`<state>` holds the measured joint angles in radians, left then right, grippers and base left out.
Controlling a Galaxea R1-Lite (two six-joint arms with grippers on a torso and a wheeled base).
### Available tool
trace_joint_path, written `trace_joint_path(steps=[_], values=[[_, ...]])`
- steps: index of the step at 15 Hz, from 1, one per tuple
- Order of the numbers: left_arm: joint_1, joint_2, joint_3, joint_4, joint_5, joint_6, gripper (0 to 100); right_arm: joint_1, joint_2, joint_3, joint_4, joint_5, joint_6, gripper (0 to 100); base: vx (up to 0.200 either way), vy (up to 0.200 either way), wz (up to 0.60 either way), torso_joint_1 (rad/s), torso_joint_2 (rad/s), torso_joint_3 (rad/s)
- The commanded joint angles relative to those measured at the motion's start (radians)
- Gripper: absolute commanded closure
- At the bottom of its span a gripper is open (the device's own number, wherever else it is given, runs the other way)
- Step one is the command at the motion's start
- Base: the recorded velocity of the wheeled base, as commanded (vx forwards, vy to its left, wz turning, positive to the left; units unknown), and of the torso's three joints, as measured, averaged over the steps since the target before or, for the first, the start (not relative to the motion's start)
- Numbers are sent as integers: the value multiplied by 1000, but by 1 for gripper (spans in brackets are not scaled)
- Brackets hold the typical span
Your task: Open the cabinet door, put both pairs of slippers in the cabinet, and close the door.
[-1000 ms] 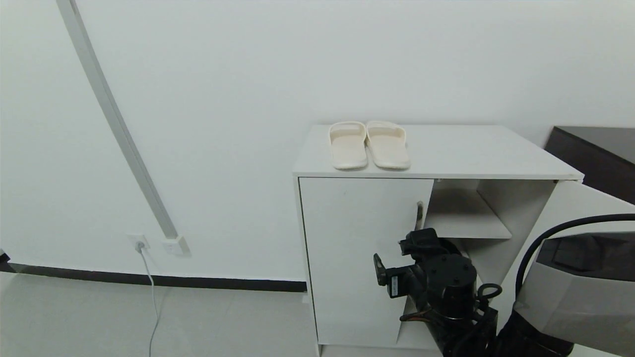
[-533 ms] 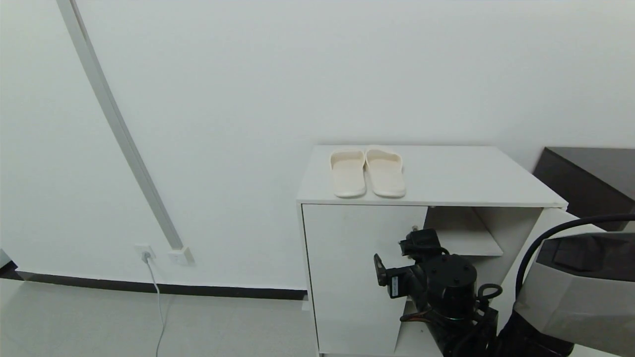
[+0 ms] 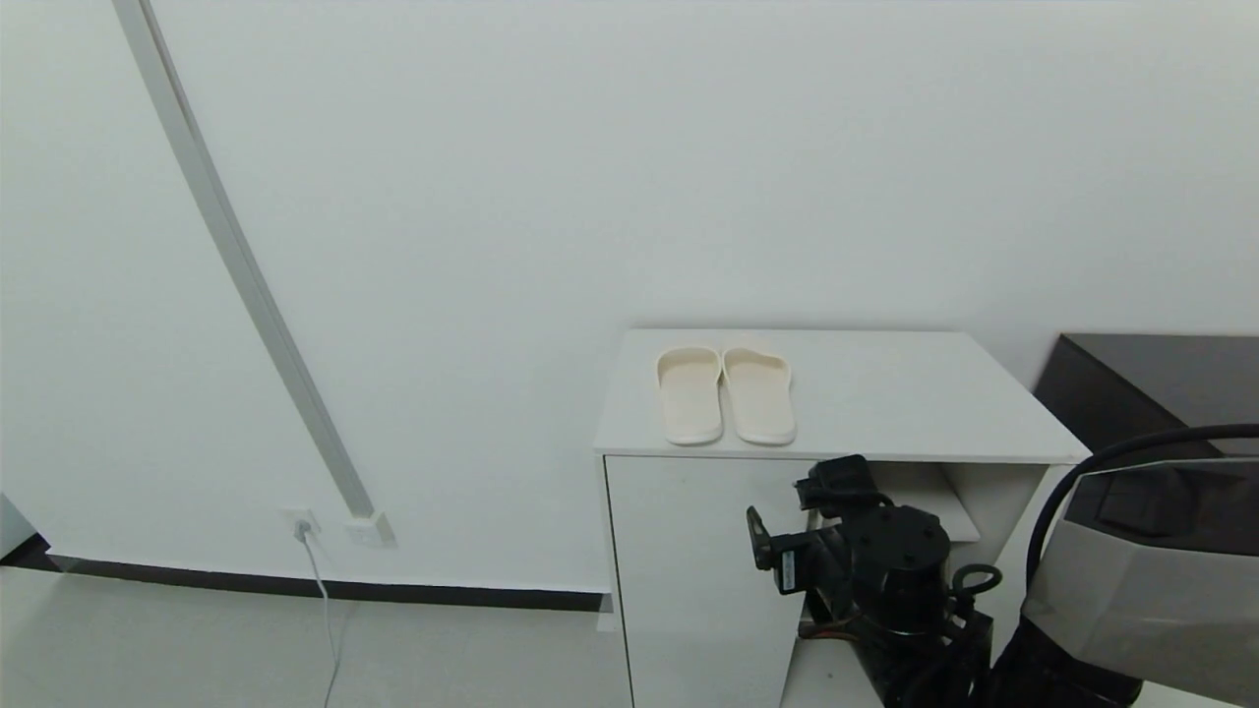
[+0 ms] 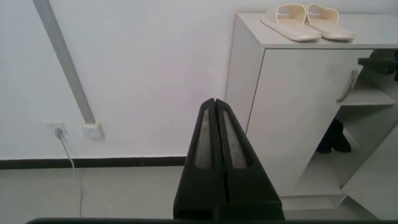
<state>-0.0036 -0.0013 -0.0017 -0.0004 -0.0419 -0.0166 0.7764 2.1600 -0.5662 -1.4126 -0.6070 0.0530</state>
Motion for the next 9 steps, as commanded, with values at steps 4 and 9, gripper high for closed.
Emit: trace_joint_path(steps=[4, 9], values=[[1, 1, 0, -1, 2, 1, 100, -14, 31, 25, -108, 15, -53, 0, 0, 0, 0, 86, -192, -104], [-1, 1, 0, -1, 0, 1, 100, -28, -23, -63, -16, 20, -64, 0, 0, 0, 0, 0, 0, 0]])
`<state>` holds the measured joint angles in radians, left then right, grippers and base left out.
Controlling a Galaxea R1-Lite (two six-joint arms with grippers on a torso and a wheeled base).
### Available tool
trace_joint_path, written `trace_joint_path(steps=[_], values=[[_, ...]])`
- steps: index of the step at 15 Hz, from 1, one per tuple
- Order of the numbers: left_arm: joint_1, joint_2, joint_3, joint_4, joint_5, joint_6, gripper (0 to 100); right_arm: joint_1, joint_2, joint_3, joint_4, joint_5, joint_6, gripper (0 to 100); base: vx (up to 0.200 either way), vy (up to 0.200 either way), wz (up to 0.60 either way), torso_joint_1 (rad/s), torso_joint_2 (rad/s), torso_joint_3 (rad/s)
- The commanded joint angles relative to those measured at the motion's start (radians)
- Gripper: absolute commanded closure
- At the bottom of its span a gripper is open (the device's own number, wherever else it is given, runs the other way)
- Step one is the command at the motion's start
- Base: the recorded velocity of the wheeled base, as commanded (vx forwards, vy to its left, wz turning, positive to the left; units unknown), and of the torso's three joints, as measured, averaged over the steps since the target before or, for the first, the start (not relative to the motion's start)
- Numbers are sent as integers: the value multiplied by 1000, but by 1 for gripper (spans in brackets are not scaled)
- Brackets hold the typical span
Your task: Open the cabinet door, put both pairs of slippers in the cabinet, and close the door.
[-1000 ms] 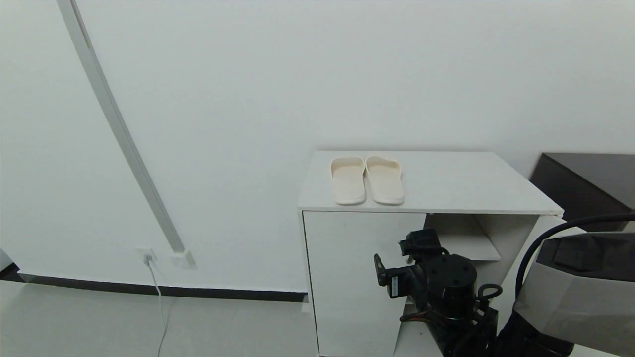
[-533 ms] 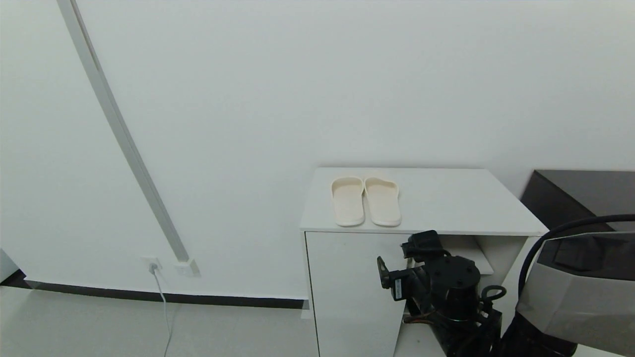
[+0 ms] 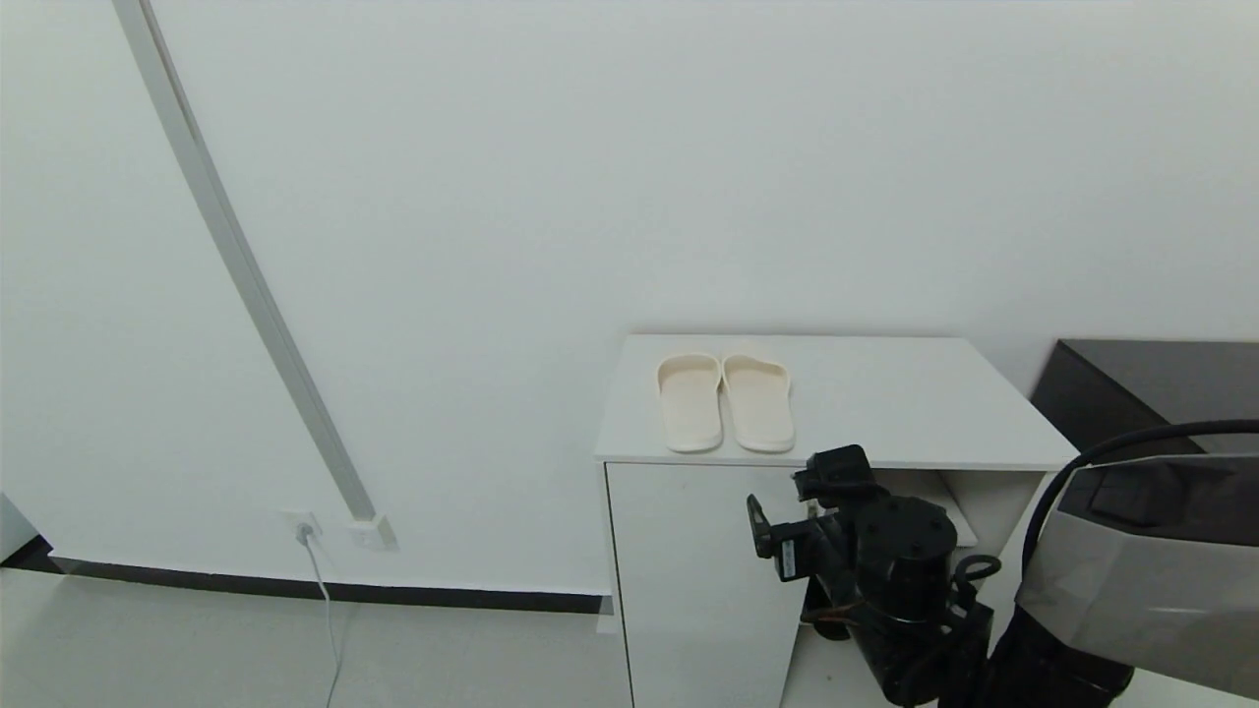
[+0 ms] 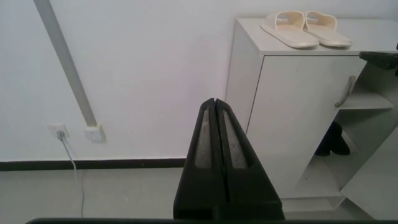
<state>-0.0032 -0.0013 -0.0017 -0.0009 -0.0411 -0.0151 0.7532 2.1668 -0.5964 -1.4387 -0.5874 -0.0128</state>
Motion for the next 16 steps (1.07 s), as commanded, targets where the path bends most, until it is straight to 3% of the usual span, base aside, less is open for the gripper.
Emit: trace_joint_path(steps=[1, 4, 5, 6, 8, 13, 16], values=[[0, 1, 0, -1, 0, 0, 100, -6, -61, -80, 104, 0, 22, 0, 0, 0, 0, 0, 0, 0], [-1, 1, 0, -1, 0, 0, 100, 25, -237, -319, 577, 0, 134, 0, 0, 0, 0, 0, 0, 0], [0, 1, 0, -1, 0, 0, 100, 25, -246, -361, 644, 0, 157, 0, 0, 0, 0, 0, 0, 0], [-1, 1, 0, -1, 0, 0, 100, 29, -251, -494, 828, -9, 234, 0, 0, 0, 0, 0, 0, 0], [0, 1, 0, -1, 0, 0, 100, 54, -239, -596, 980, -15, 300, 0, 0, 0, 0, 0, 0, 0], [-1, 1, 0, -1, 0, 0, 100, 74, -170, -638, 1034, -41, 364, 0, 0, 0, 0, 0, 0, 0], [0, 1, 0, -1, -2, 4, 100, 74, -139, -638, 1020, -75, 366, 0, 200, 0, 0, -1, -1, 4]])
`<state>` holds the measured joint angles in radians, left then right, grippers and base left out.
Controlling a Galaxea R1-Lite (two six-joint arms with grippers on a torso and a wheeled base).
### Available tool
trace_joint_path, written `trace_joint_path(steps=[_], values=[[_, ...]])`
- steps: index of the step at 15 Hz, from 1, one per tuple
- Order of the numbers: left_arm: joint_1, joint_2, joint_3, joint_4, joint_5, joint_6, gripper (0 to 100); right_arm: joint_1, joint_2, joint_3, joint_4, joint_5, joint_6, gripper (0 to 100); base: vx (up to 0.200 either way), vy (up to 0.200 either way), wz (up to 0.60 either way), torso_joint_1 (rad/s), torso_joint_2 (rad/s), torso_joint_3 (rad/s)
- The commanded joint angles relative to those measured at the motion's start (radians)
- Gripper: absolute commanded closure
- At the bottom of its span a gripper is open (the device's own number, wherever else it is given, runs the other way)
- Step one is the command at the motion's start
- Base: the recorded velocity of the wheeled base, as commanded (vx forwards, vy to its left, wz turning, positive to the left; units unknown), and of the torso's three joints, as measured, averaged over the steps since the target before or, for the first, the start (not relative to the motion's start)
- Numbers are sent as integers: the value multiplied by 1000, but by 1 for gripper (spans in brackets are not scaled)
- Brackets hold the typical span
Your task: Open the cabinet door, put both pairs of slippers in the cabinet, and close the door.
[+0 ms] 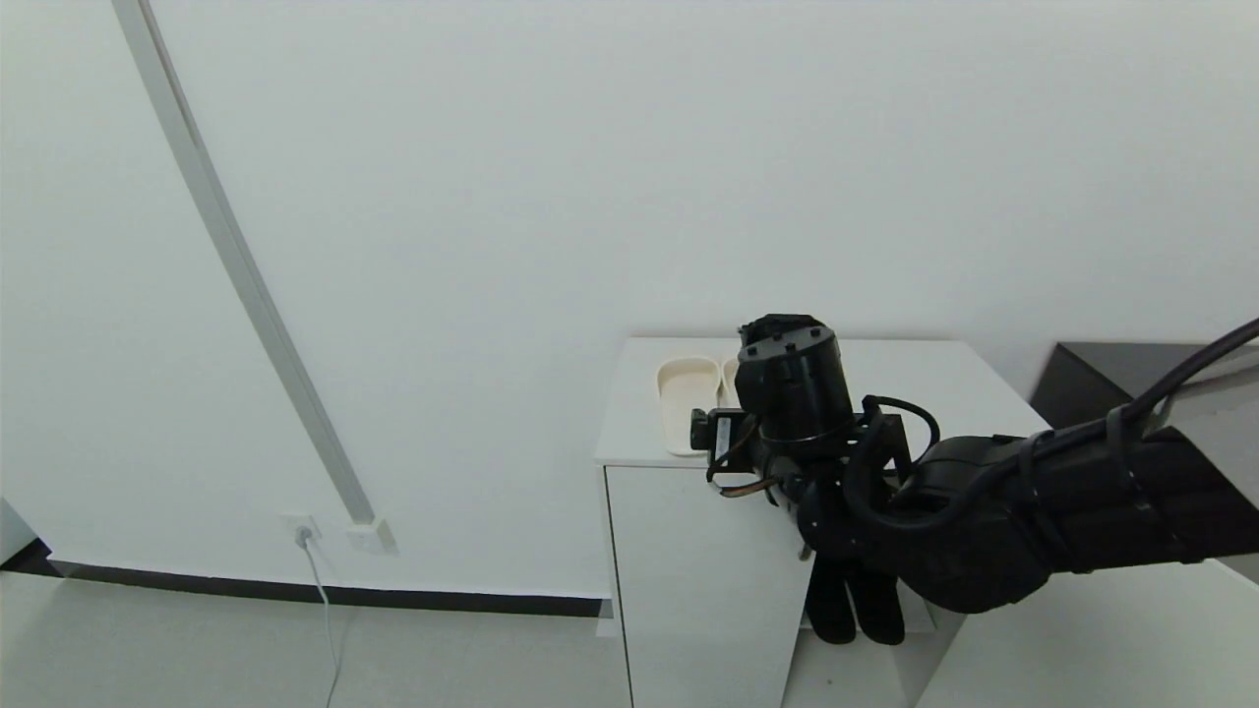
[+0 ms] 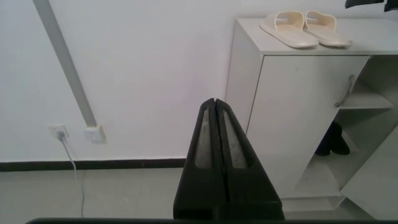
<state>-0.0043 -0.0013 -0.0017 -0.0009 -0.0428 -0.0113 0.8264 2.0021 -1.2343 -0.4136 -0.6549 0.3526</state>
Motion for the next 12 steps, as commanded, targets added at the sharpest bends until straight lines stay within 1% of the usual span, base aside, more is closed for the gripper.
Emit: trace_joint_path(steps=[1, 6, 8, 12], values=[[0, 1, 0, 1, 0, -1, 100, 0, 37, 1, -22, -14, 0, 0, 200, 0, 0, -22, -12, -2], [1, 1, 0, -1, 0, -1, 100, 0, 87, 48, -100, -14, -4, 0, 200, 0, 0, 6, 1, 2], [0, 1, 0, -1, 1, -1, 100, 2, 116, 61, -143, -14, -10, 0, 0, 0, 0, 0, 0, 0], [1, 1, 0, -1, 1, -1, 100, -4, 170, 42, -189, -5, -35, 0, 0, 0, 0, 0, 0, 0]])
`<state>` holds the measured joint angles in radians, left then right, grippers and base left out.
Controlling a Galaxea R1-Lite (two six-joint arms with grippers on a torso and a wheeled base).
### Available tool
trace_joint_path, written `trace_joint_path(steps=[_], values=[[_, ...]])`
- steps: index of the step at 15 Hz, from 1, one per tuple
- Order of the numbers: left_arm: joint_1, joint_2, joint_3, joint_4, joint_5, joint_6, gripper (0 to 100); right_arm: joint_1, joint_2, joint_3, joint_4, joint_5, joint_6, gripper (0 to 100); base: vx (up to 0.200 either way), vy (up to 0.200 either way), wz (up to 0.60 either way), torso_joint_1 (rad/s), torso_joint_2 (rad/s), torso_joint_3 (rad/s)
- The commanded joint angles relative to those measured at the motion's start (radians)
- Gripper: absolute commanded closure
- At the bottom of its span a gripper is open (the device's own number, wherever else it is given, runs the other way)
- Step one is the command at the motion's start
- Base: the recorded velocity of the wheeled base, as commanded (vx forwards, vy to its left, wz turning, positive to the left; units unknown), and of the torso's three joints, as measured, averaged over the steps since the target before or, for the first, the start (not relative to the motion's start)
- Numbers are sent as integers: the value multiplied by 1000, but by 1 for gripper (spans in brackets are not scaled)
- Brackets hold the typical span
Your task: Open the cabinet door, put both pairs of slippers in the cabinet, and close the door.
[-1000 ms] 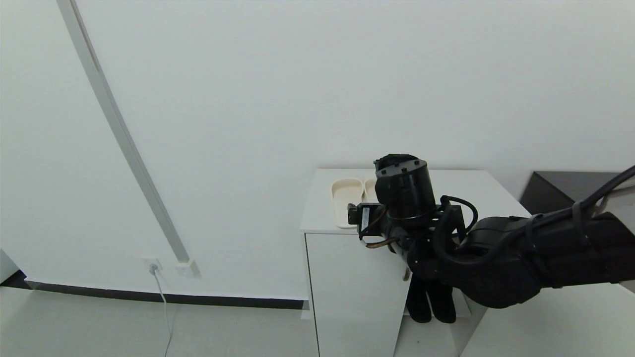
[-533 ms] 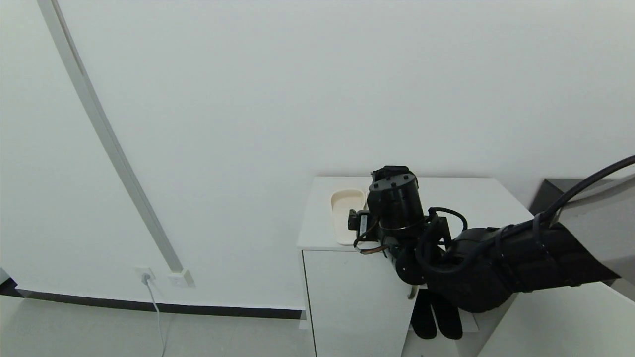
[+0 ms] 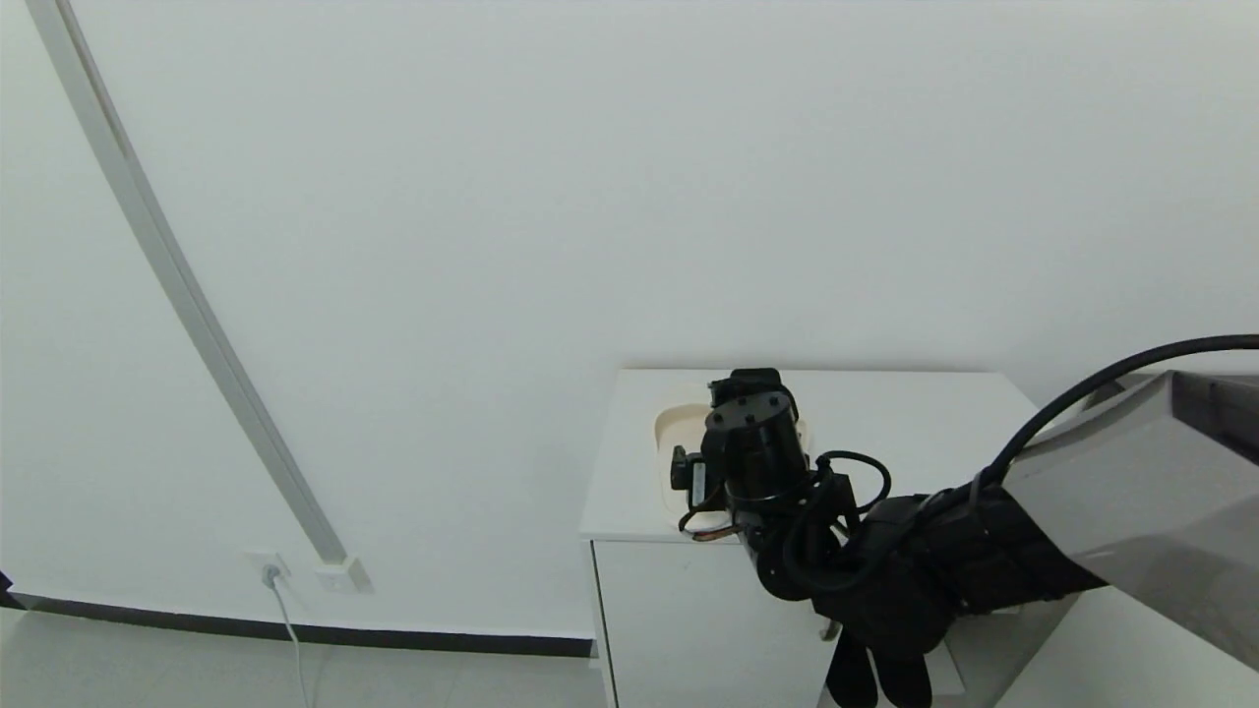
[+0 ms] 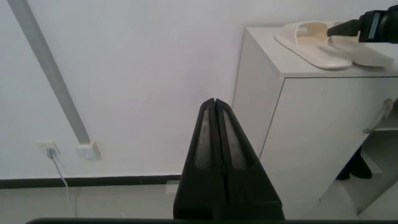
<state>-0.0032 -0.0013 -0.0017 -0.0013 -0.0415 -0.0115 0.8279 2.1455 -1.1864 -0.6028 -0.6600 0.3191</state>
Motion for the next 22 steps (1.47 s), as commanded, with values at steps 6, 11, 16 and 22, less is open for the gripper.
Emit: trace_joint_path(steps=[6, 11, 16, 22], values=[[0, 1, 0, 0, 0, -2, 100, -69, 145, -151, -20, 30, -37, 0, 0, 0, 0, 0, 0, 0], [0, 1, 0, 0, 2, -4, 100, -122, 252, -306, -15, 31, -89, 0, 0, 0, 0, 0, 0, 0], [-1, 1, 0, 0, 2, -4, 100, -150, 258, -346, -12, 76, -104, 0, 0, 0, 0, 0, 0, 0], [-1, 1, 0, 0, 2, -4, 100, -148, 258, -357, -12, 76, -106, 100, 0, 0, 0, 0, 0, 0]])
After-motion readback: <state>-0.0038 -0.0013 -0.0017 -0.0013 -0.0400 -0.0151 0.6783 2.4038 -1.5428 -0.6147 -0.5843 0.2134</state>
